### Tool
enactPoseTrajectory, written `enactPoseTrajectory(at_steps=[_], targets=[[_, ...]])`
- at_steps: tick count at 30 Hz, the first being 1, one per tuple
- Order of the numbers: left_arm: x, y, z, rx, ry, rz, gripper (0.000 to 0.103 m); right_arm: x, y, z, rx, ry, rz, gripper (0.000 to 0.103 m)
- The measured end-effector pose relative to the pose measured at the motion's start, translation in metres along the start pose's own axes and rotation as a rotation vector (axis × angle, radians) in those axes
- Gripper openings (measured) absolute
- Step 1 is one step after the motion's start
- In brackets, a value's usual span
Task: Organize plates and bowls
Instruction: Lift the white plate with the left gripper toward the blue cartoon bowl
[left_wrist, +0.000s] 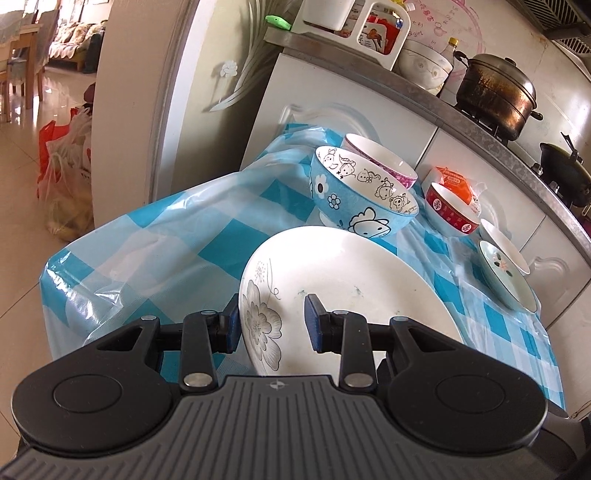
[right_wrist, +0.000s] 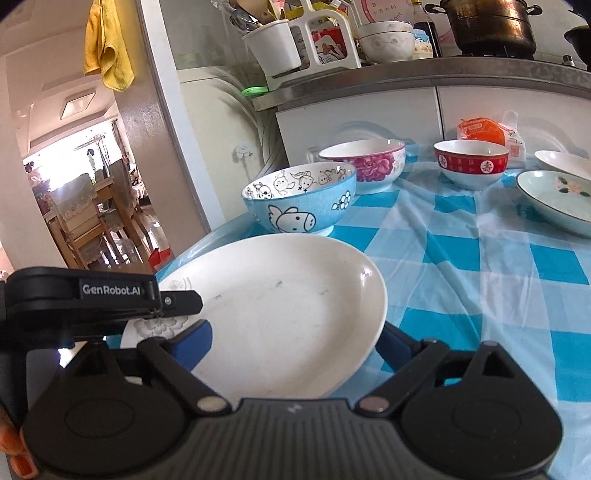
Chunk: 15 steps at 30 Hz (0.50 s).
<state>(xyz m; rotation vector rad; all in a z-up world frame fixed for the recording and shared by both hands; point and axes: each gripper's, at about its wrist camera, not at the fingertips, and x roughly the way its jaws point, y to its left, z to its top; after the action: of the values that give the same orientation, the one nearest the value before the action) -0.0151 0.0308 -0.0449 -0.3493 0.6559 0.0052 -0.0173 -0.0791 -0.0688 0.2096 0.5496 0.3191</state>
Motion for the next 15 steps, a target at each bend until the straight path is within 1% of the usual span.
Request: enactPoseTrajectory(at_steps=[2, 4, 5, 7, 9, 12, 15], targets=[[0.000, 0.000, -0.001, -0.007, 0.000, -0.003, 0.036, -0.001, -0.001, 0.000, 0.002, 0.002, 0.008, 0.096], [0.000, 0.000, -0.001, -0.011, -0.001, -0.004, 0.037, -0.006, 0.000, 0.000, -0.001, -0.007, 0.015, 0.100], [-0.001, 0.000, -0.001, -0.011, -0.003, -0.002, 0.037, -0.009, 0.000, 0.001, -0.003, -0.017, 0.009, 0.102], [-0.002, -0.002, -0.002, -0.010, -0.013, -0.002, 0.040, -0.016, -0.001, 0.003, -0.008, -0.031, -0.011, 0.102], [-0.005, -0.003, -0.002, 0.000, -0.035, -0.002, 0.048, -0.023, -0.006, 0.005, 0.007, -0.045, -0.032, 0.102], [-0.009, -0.007, -0.003, 0.028, -0.059, -0.003, 0.057, -0.035, -0.022, 0.010, 0.061, -0.071, -0.059, 0.102], [-0.012, -0.008, -0.003, 0.036, -0.070, 0.003, 0.061, -0.048, -0.036, 0.012, 0.099, -0.104, -0.104, 0.102]])
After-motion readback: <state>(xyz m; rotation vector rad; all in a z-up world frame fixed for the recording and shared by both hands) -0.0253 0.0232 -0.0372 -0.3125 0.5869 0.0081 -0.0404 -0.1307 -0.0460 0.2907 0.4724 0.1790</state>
